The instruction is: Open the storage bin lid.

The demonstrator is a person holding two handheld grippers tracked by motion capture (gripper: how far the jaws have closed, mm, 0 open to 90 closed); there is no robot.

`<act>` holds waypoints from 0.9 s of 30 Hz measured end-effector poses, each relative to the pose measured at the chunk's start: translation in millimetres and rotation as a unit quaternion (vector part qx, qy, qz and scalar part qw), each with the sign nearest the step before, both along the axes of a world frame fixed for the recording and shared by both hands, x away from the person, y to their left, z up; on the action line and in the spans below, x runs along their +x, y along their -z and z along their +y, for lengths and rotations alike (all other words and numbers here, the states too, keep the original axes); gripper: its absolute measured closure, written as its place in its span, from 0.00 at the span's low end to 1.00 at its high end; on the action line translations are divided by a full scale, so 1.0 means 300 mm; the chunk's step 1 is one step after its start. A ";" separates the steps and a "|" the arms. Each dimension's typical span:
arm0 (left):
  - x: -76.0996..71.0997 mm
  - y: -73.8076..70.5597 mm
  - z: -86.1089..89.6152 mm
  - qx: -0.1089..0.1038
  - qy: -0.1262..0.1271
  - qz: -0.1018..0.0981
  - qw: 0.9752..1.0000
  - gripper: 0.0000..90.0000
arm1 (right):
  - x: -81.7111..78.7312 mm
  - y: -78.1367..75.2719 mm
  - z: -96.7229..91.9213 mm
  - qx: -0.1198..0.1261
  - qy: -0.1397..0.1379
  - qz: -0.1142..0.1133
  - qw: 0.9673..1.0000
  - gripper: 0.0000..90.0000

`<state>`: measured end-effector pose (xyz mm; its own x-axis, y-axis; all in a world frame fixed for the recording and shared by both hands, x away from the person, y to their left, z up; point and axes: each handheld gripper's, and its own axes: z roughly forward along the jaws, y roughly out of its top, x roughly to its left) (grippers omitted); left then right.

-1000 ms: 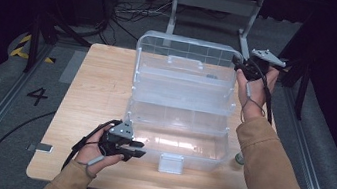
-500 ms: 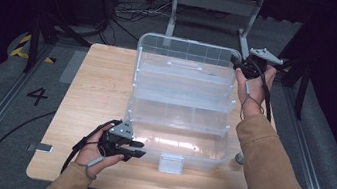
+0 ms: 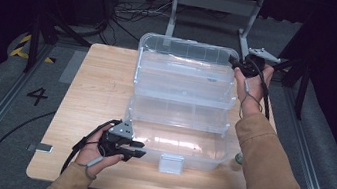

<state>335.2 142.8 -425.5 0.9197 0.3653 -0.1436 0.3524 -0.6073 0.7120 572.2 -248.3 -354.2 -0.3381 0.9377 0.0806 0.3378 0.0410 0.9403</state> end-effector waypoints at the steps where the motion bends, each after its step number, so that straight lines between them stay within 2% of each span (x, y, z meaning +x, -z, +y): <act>1: 0.000 0.000 0.000 0.000 0.000 0.000 1.000 0.77 | 0.004 0.003 -0.001 0.001 -0.001 0.001 1.000 0.88; 6: 0.001 -0.001 -0.001 0.001 0.000 0.002 1.000 0.77 | 0.024 0.020 -0.012 0.014 -0.008 0.010 1.000 0.89; 13: 0.002 -0.001 -0.002 0.002 0.000 0.001 1.000 0.77 | 0.055 0.056 -0.012 -0.001 -0.012 0.022 1.000 0.90; 27: 0.002 -0.001 -0.001 0.001 0.002 0.001 1.000 0.77 | 0.080 0.093 -0.012 -0.005 -0.015 0.039 0.999 0.91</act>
<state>335.7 142.3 -425.1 0.9207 0.3625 -0.1448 0.3520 -0.6105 0.7095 596.2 -251.7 -381.9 -0.3588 0.9282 0.0989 0.4082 0.0607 0.9109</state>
